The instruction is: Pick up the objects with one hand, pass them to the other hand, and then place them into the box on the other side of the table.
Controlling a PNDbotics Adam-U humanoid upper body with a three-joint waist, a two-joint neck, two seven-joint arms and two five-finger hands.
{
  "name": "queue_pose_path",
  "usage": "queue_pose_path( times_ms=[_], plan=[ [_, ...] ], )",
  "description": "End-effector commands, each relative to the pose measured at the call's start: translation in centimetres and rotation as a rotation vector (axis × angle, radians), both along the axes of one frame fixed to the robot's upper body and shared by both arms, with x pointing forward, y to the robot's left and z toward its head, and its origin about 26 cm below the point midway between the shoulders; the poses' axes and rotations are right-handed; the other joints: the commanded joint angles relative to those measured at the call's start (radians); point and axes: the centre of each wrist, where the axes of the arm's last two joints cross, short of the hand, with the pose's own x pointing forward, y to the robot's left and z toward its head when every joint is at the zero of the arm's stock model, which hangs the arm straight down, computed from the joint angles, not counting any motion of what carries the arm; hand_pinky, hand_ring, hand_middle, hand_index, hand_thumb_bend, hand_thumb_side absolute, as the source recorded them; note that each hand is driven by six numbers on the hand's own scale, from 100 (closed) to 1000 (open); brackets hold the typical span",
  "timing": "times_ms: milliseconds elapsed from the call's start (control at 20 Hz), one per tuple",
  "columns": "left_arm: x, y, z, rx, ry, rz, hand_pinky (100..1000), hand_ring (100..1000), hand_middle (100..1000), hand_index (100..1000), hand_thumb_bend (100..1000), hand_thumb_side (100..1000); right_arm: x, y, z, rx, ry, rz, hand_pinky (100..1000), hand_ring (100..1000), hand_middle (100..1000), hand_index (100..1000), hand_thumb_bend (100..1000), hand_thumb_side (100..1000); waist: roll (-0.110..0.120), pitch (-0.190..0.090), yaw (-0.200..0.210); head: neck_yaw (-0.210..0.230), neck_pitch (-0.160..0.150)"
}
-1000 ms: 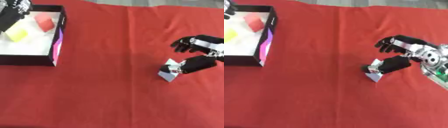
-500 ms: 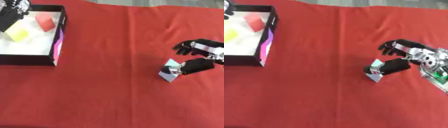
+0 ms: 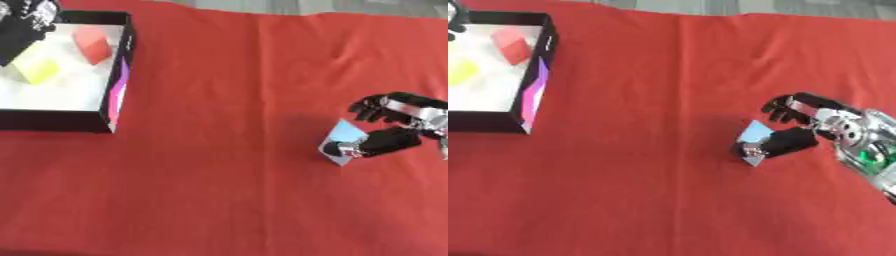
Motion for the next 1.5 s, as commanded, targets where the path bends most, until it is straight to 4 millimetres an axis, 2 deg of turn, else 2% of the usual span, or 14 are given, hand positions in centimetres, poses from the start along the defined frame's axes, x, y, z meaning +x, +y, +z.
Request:
queue_pose_path(
  times_ms=[50, 750, 1500],
  plan=[
    [-0.4, 0.2, 1.2, 0.016, -0.033, 0.003, 804, 748, 673, 763, 100, 829, 0.3, -0.5, 0.4, -0.023, 0.059, -0.056, 928, 882, 795, 898, 633, 492, 0.009, -0.024, 0.0, -0.005, -0.007],
    [-0.4, 0.2, 1.1, 0.009, -0.033, 0.006, 806, 749, 674, 763, 100, 830, 0.9, -1.2, -1.1, -0.046, 0.102, -0.098, 931, 883, 793, 893, 633, 485, 0.012, -0.019, 0.001, -0.016, -0.007],
    [-0.5, 0.2, 1.0, 0.003, -0.036, 0.013, 807, 749, 674, 762, 100, 825, 1.1, -0.8, -1.6, -0.022, 0.1, -0.1, 917, 849, 718, 814, 557, 386, 0.012, -0.016, 0.004, -0.017, -0.006]
  ],
)
